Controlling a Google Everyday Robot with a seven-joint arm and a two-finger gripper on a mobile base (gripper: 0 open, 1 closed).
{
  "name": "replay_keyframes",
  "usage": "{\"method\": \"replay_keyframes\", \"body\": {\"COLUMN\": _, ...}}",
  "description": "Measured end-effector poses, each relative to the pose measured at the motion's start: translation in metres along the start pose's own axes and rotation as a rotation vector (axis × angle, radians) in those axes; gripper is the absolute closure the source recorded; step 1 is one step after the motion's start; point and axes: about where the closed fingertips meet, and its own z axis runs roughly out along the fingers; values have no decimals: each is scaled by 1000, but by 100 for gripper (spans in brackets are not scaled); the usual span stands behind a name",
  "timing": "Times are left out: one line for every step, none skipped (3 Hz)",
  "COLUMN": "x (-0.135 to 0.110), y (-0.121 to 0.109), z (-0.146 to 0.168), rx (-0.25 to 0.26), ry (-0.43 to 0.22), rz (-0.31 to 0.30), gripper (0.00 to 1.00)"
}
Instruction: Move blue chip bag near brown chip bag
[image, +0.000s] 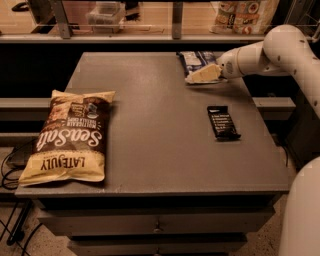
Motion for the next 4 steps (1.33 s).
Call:
{"method": "replay_keyframes", "body": {"x": 8, "y": -2, "z": 7, "rx": -7, "ry": 21, "rz": 3, "gripper": 40}}
{"method": "replay_keyframes", "body": {"x": 8, "y": -1, "z": 8, "rx": -6, "ry": 29, "rz": -1, "gripper": 64}}
{"method": "replay_keyframes", "body": {"x": 0, "y": 3, "z": 4, "rx": -2, "ry": 33, "rz": -33, "gripper": 87}}
{"method": "replay_keyframes", "body": {"x": -37, "y": 28, "z": -7, "rx": -21, "ry": 22, "rz": -136, "gripper": 100}}
